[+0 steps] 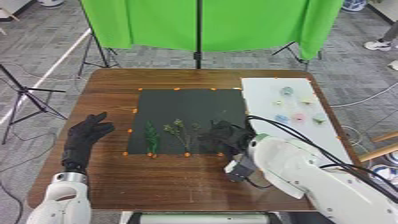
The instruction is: Arrange flowers
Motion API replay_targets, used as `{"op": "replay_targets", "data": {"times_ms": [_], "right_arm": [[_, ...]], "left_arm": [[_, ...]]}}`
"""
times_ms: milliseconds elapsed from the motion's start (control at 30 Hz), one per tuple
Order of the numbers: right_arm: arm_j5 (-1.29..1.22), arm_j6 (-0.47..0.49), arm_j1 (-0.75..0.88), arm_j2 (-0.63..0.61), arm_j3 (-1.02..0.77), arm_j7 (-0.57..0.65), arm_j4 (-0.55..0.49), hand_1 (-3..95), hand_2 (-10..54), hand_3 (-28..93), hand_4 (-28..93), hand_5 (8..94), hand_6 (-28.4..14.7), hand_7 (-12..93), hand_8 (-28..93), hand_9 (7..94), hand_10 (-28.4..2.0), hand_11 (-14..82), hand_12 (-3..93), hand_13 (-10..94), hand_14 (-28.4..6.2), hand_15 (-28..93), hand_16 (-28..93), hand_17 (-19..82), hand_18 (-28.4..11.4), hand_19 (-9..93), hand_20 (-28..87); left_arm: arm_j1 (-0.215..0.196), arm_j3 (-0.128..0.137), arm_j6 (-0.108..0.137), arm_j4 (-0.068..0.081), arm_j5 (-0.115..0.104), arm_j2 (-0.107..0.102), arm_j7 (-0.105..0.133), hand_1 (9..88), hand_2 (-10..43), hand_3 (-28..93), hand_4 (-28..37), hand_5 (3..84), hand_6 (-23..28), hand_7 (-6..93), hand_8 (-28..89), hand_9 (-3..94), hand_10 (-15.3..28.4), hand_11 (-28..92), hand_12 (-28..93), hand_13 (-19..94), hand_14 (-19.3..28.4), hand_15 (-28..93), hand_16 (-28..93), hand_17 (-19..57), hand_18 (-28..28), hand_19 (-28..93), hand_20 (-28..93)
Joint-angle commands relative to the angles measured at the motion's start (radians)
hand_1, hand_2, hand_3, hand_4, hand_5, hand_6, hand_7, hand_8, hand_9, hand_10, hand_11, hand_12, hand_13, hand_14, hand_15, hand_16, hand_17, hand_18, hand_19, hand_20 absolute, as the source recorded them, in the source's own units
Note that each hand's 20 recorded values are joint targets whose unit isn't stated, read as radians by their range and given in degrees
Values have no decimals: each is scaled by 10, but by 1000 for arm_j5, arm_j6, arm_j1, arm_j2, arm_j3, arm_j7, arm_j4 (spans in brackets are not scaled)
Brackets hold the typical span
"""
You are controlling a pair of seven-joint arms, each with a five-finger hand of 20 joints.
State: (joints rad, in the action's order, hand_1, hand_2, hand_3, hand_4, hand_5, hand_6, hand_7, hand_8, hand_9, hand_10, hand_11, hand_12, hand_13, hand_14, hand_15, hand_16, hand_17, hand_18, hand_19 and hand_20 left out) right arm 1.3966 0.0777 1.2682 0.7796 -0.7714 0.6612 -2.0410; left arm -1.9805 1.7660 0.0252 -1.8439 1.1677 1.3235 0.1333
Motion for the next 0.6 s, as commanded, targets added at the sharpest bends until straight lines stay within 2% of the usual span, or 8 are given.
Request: {"op": "replay_targets", "data": {"times_ms": [33, 200, 300, 433, 600], "right_arm": [[1, 8, 13, -19, -15, 9, -16, 181, 90, 594, -127, 559, -56, 99, -59, 635, -152, 82, 106, 937, -49, 573, 248, 653, -160, 932, 524], [-4, 17, 4, -17, -13, 13, -15, 180, 89, 593, -123, 560, -55, 99, -60, 635, -152, 82, 106, 937, -49, 573, 249, 654, -160, 932, 522], [-10, 12, 4, -20, -16, 8, -19, 178, 88, 595, -122, 560, -55, 100, -60, 635, -152, 82, 106, 937, -50, 573, 248, 653, -161, 932, 524], [-35, -22, 8, -25, -52, -60, -64, 183, 81, 598, -122, 562, -56, 101, -59, 637, -153, 83, 108, 937, -51, 569, 248, 650, -161, 932, 524], [126, -83, -26, -55, -114, -95, -125, 239, -12, 630, -114, 579, -51, 118, -60, 688, -158, 102, 143, 937, -51, 542, 270, 630, -165, 932, 528]], "left_arm": [[-9, 0, -9, 1, 4, 3, -12, 289, 137, 585, -228, 534, 95, 68, -51, 545, 182, 233, 107, 450, 216, 282, -48, 124, 181, 325, 162], [-14, 1, -8, -3, 5, 6, -10, 288, 136, 586, -228, 534, 95, 68, -51, 545, 183, 232, 107, 449, 217, 282, -48, 124, 181, 325, 162], [-9, 1, -9, 0, 5, 5, -10, 288, 136, 586, -229, 534, 95, 68, -51, 545, 182, 232, 107, 450, 217, 281, -48, 125, 181, 325, 162], [-10, 1, -7, -1, 4, 9, -7, 288, 136, 587, -229, 534, 95, 67, -50, 545, 183, 232, 106, 450, 216, 282, -48, 124, 181, 326, 162], [-13, 2, -4, -4, 4, 7, -7, 288, 137, 587, -229, 534, 95, 67, -50, 545, 183, 233, 107, 450, 216, 282, -48, 125, 181, 326, 162]]}}
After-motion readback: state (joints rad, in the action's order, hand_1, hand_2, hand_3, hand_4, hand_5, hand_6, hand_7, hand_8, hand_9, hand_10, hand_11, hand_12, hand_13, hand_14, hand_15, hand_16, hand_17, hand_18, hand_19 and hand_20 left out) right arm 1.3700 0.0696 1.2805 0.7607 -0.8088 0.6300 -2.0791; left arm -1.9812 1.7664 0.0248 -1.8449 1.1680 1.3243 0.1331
